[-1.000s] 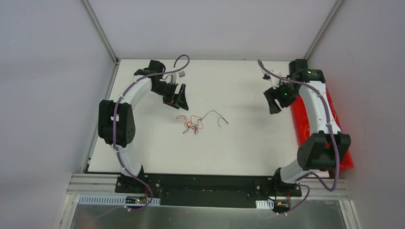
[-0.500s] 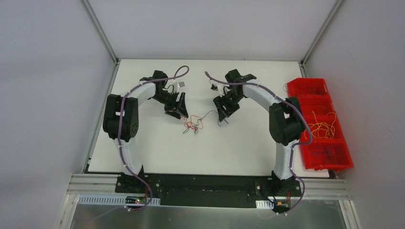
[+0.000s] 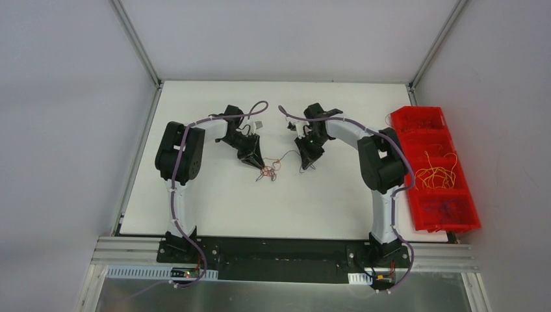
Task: Untangle the cables
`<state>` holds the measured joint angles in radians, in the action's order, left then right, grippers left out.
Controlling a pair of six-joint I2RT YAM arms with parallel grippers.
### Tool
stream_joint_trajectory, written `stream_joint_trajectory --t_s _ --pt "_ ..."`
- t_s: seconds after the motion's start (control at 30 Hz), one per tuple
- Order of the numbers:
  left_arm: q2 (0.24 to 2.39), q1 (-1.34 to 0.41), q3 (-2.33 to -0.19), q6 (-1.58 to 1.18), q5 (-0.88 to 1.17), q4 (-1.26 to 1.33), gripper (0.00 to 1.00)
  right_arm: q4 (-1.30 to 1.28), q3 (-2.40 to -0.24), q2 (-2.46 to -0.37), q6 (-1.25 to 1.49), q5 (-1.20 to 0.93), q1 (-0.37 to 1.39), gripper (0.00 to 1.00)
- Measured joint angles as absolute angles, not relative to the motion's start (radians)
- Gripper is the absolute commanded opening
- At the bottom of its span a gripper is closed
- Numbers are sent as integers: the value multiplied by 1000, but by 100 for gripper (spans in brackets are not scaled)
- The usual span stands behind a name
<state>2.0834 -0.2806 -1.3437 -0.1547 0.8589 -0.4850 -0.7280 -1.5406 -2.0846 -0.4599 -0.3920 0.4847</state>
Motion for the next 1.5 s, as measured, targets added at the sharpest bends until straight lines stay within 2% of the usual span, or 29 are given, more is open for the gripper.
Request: stream_joint_trajectory --t_s 0.03,0.27,0.53,0.83,1.13,1.37,1.5 --pt "2087 -280 -1343 -163 852 -480 0 -729 -1522 -2080 -461 -386 481 0" --pt "2059 -210 -1342 -169 719 -489 0 -792 -1368 -1945 -496 -356 368 0" --pt "1959 62 -1326 -83 428 -556 0 -923 -1193 -1725 -623 -295 139 0" --pt "1948 246 -1358 12 295 -630 0 -1022 -1147 -1645 -773 -207 -52 0" --pt "1968 366 -1450 65 278 -642 0 -1099 -1162 -1575 -859 -162 -155 0" --pt "1969 329 -1479 63 336 -665 0 -1118 -1208 -1576 -852 -163 -134 0" --pt "1972 351 -1549 70 302 -672 0 -1145 -1218 -1576 -893 -139 -202 0"
